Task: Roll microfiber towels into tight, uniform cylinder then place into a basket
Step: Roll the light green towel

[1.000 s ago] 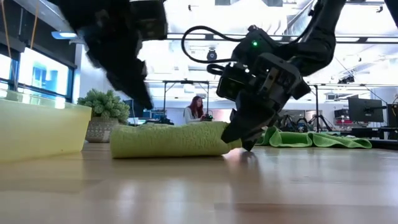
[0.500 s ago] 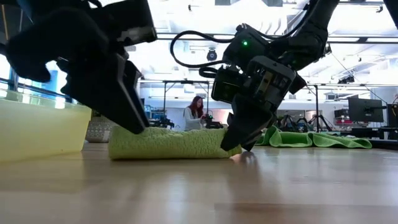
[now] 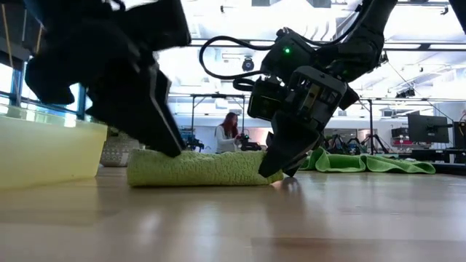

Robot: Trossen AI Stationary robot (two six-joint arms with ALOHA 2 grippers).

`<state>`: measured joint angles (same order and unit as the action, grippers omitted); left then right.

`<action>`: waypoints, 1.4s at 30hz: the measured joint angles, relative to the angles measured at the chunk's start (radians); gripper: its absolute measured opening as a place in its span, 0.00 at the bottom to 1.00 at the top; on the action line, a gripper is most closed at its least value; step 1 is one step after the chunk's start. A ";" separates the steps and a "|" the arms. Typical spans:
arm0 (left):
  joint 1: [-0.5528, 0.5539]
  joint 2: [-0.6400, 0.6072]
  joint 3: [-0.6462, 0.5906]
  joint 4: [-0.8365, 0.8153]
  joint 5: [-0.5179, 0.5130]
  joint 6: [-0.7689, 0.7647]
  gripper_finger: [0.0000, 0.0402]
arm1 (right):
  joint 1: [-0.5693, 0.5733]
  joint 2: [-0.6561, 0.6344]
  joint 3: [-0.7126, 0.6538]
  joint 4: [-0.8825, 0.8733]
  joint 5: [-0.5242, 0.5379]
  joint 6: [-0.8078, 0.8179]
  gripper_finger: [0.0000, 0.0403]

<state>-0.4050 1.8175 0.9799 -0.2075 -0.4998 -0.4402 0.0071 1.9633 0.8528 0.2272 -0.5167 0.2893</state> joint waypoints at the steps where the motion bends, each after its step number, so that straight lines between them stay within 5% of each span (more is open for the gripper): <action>1: -0.004 0.000 0.014 -0.012 -0.003 0.013 0.48 | 0.000 0.000 0.000 0.000 0.000 0.000 0.01; 30: -0.009 0.065 0.060 -0.140 -0.038 -0.014 0.47 | 0.000 0.000 0.000 0.002 0.002 -0.001 0.01; 42: 0.060 0.104 0.066 -0.203 0.098 -0.181 0.44 | 0.006 -0.009 0.000 -0.005 -0.025 -0.089 0.07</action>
<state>-0.3454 1.9217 1.0455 -0.4108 -0.4021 -0.6213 0.0132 1.9541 0.8524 0.2221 -0.5420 0.1998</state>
